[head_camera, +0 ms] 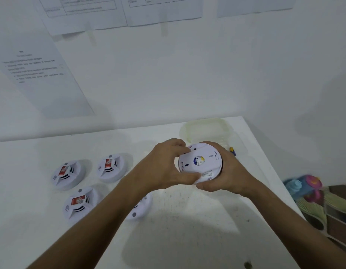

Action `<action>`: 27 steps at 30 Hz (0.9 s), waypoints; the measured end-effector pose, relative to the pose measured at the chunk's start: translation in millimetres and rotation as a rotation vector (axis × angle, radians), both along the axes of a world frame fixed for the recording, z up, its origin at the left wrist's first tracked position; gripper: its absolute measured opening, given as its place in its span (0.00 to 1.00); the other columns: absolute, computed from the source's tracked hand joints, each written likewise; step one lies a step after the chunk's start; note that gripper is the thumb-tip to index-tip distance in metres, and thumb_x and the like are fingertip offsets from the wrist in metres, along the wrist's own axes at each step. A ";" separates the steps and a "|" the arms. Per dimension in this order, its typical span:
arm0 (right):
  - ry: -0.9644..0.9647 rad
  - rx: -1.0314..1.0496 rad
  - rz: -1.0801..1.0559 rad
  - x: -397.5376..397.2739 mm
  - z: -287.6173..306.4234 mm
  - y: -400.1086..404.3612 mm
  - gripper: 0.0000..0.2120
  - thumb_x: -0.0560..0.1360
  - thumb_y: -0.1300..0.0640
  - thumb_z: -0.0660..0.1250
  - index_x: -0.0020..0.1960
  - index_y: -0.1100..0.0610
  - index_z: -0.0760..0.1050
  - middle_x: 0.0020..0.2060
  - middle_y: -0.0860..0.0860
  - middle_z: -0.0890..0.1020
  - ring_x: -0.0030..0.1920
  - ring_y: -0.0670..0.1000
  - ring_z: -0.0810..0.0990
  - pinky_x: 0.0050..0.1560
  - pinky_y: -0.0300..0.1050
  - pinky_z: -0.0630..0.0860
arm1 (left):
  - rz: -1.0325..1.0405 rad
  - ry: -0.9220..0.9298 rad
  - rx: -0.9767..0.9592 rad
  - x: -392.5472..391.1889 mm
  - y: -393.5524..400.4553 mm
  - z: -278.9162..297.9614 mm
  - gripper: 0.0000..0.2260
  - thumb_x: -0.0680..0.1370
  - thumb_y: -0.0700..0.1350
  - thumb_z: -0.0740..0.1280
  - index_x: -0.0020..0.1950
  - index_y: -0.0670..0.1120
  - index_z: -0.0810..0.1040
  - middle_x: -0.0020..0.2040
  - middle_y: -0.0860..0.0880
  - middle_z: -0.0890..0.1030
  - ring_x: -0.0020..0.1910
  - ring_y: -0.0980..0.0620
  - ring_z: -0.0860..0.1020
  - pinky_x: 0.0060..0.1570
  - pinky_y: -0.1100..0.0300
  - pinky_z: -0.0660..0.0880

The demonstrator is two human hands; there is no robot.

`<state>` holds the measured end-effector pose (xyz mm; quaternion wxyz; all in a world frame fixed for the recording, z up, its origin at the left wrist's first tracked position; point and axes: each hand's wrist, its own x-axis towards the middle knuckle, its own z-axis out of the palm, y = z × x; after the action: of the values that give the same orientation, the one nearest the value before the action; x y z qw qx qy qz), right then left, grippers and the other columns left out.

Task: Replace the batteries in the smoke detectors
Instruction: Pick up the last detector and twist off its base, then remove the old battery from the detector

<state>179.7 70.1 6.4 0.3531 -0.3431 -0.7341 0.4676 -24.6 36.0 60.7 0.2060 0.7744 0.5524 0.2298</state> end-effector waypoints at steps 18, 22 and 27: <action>-0.012 -0.109 0.073 89.1 -8.1 0.4 0.43 0.56 0.64 0.82 0.68 0.51 0.70 0.59 0.45 0.80 0.61 0.48 0.79 0.53 0.40 0.79 | 0.440 0.268 -0.189 15.2 -43.3 -64.9 0.25 0.62 0.63 0.73 0.47 0.46 0.77 0.51 0.53 0.71 0.39 0.56 0.76 0.36 0.63 0.76; 0.002 -0.144 0.127 92.5 -10.6 -3.0 0.44 0.58 0.67 0.80 0.70 0.53 0.66 0.60 0.43 0.78 0.63 0.49 0.77 0.50 0.41 0.80 | 0.389 0.341 -0.303 27.4 -48.5 -84.7 0.23 0.63 0.61 0.72 0.46 0.45 0.76 0.49 0.52 0.70 0.36 0.54 0.74 0.32 0.63 0.71; 0.013 -0.149 0.138 87.9 -11.4 -5.0 0.43 0.58 0.68 0.78 0.68 0.55 0.64 0.58 0.37 0.78 0.63 0.45 0.76 0.51 0.37 0.78 | 0.346 0.350 -0.389 25.7 -41.5 -92.1 0.23 0.66 0.61 0.72 0.50 0.45 0.76 0.51 0.50 0.70 0.41 0.53 0.75 0.35 0.62 0.72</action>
<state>267.6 65.1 -5.0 0.2982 -0.3141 -0.7170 0.5462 1.1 -5.5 -31.5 0.2098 0.6427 0.7367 0.0149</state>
